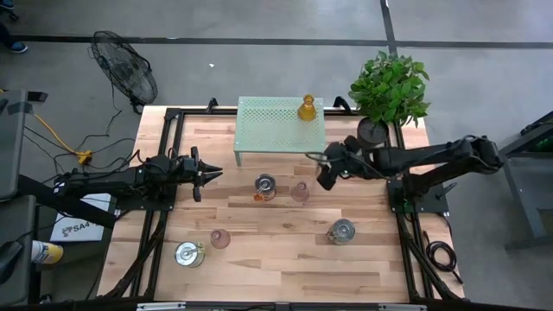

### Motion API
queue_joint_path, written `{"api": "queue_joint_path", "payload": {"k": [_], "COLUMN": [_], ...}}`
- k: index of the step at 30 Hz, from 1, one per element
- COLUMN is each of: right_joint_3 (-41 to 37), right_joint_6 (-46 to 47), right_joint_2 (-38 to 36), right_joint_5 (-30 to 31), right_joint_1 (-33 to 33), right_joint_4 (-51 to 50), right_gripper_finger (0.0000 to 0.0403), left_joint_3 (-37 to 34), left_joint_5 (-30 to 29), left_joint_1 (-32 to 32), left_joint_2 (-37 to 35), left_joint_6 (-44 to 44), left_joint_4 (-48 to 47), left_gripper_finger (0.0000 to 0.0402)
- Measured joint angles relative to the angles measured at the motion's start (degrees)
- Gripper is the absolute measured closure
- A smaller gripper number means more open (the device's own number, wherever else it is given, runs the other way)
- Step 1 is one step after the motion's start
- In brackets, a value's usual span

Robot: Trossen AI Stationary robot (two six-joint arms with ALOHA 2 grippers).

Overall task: Pick & Place candle stick holders
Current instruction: Put the top purple glass candle holder on the shelf

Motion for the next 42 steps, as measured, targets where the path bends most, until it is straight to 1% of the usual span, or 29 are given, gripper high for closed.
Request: {"api": "queue_joint_path", "payload": {"k": [7, 11, 17, 24, 26, 36, 42], "right_joint_3": [-7.7, -10.5, -14.7, -19.0, -19.4, -19.4, -19.4], "right_joint_6": [-2.0, -3.6, -10.1, -18.6, -20.2, -22.7, -23.9], "right_joint_2": [-1.0, -1.0, -0.8, 3.1, 4.5, 12.7, 15.7], "right_joint_5": [-3.2, -5.3, -11.5, -20.6, -22.2, -22.3, -21.6], "right_joint_1": [1.2, 1.2, 1.2, 1.2, 1.2, 1.0, 1.0], "right_joint_4": [9.3, 12.9, 17.0, 28.9, 31.7, 41.8, 48.5], "right_gripper_finger": [0.0176, 0.0176, 0.0176, 0.0176, 0.0176, 0.0175, 0.0175], "left_joint_3": [0.0, 0.0, 0.0, 0.0, 0.0, 0.0, 0.0], "left_joint_5": [0.0, 0.0, 0.0, 0.0, 0.0, 0.0, 0.0], "left_joint_1": [0.0, 0.0, 0.0, 0.0, 0.0, 0.0, 0.0], "left_joint_2": [0.0, 0.0, 0.0, 0.0, 0.0, 0.0, 0.0], "left_joint_6": [0.0, 0.0, 0.0, 0.0, 0.0, 0.0, 0.0], "left_joint_4": [0.0, 0.0, 0.0, 0.0, 0.0, 0.0, 0.0], "left_gripper_finger": [0.0344, 0.0344, 0.0344, 0.0344, 0.0344, 0.0344, 0.0344]}}
